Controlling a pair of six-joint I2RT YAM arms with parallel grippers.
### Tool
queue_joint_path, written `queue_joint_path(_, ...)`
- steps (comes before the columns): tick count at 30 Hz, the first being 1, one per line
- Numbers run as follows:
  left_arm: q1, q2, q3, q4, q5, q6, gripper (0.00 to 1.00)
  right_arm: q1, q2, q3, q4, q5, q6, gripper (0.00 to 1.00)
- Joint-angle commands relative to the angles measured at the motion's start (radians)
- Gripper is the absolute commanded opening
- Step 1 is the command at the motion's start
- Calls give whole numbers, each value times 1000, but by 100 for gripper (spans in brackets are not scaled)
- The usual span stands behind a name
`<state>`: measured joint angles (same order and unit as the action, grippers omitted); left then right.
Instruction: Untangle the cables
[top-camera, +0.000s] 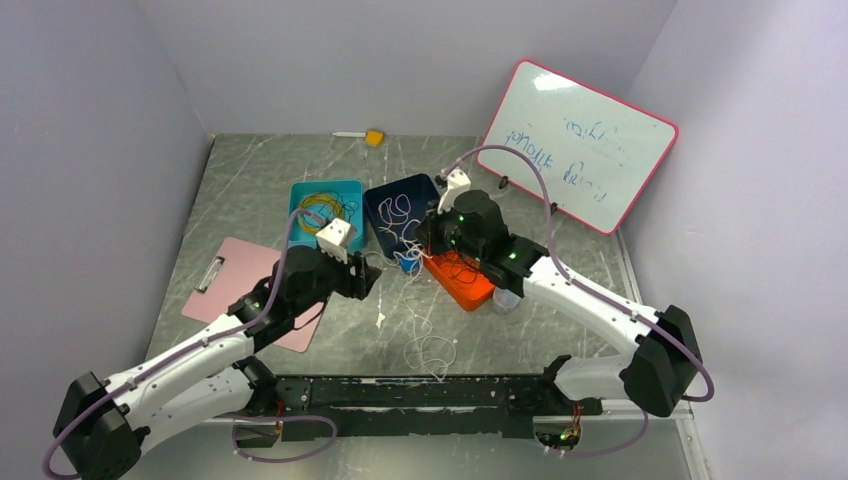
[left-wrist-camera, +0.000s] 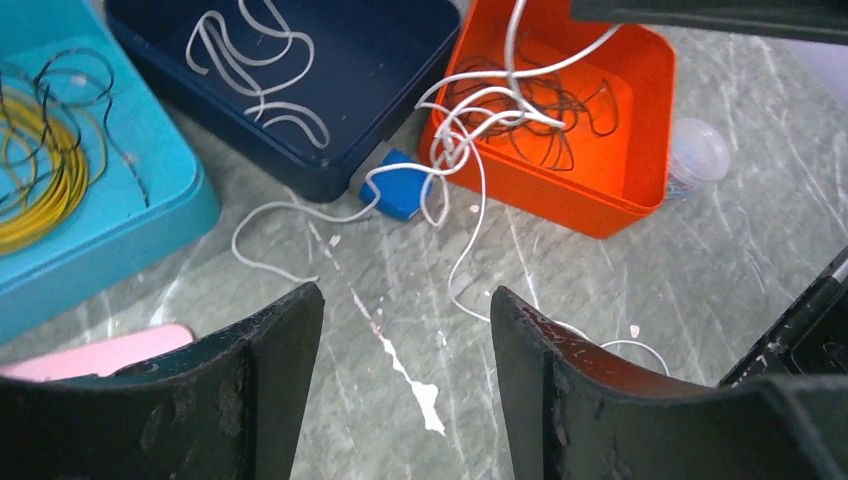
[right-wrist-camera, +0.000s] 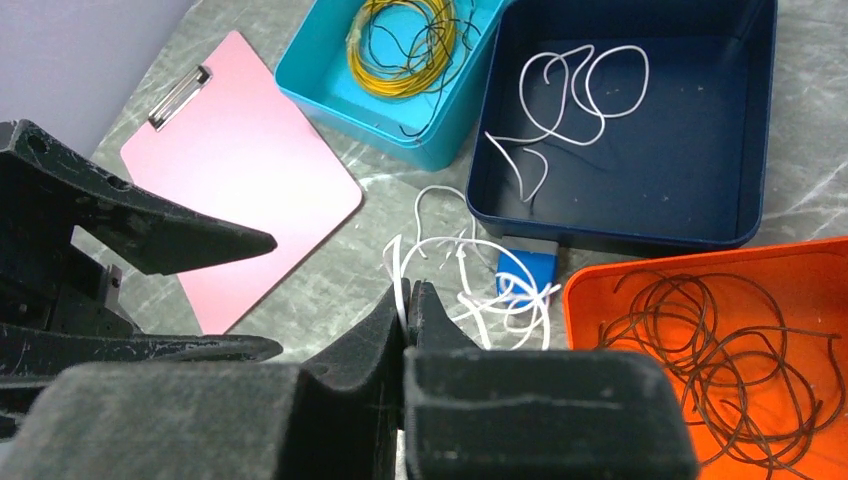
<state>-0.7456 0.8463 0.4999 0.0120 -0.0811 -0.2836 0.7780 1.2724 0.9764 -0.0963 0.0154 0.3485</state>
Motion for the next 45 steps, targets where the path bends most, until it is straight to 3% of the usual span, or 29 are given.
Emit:
queue_joint_path(1, 8, 33, -4, 126, 96, 71, 67, -4, -15, 20, -7, 6, 41, 0)
queue_joint_path(5, 7, 84, -46, 258, 152, 137, 67, -4, -28, 21, -13, -3, 51, 0)
queue_joint_path(12, 7, 116, -215, 689, 135, 171, 67, -5, -62, 18, 3, -46, 106, 0)
queue_joint_path(16, 6, 165, -260, 842, 143, 176, 67, -4, -69, 18, 9, -67, 122, 0)
queue_joint_path(26, 7, 304, -245, 1014, 217, 215, 64, -5, -86, 17, 24, -130, 118, 0)
queue_joint_path(45, 8, 503, -161, 1114, 284, 224, 50, -5, -95, 45, 18, -153, 118, 0)
